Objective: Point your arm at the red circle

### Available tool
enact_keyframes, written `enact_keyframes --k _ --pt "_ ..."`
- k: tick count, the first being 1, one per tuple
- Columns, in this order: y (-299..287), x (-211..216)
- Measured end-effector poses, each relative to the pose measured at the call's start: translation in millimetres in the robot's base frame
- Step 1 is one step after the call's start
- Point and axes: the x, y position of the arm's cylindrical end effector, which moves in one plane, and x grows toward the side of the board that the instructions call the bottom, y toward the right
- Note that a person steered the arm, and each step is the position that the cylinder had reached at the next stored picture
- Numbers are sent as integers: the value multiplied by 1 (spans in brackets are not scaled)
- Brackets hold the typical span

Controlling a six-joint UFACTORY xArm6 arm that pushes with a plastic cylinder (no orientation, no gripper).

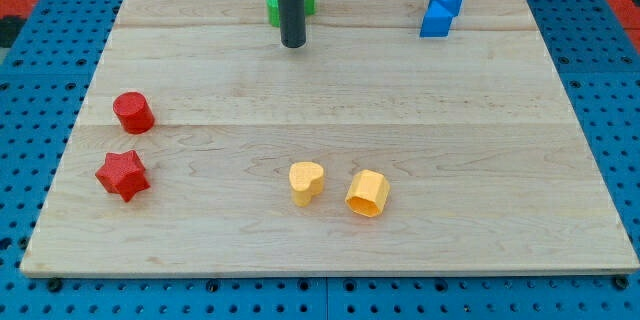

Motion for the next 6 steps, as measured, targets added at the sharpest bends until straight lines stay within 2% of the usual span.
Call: enact_keyframes --k 3,4,5,6 --pt "-20 -42" --pt "-95 0" --pt "-198 47" --pt "-208 91"
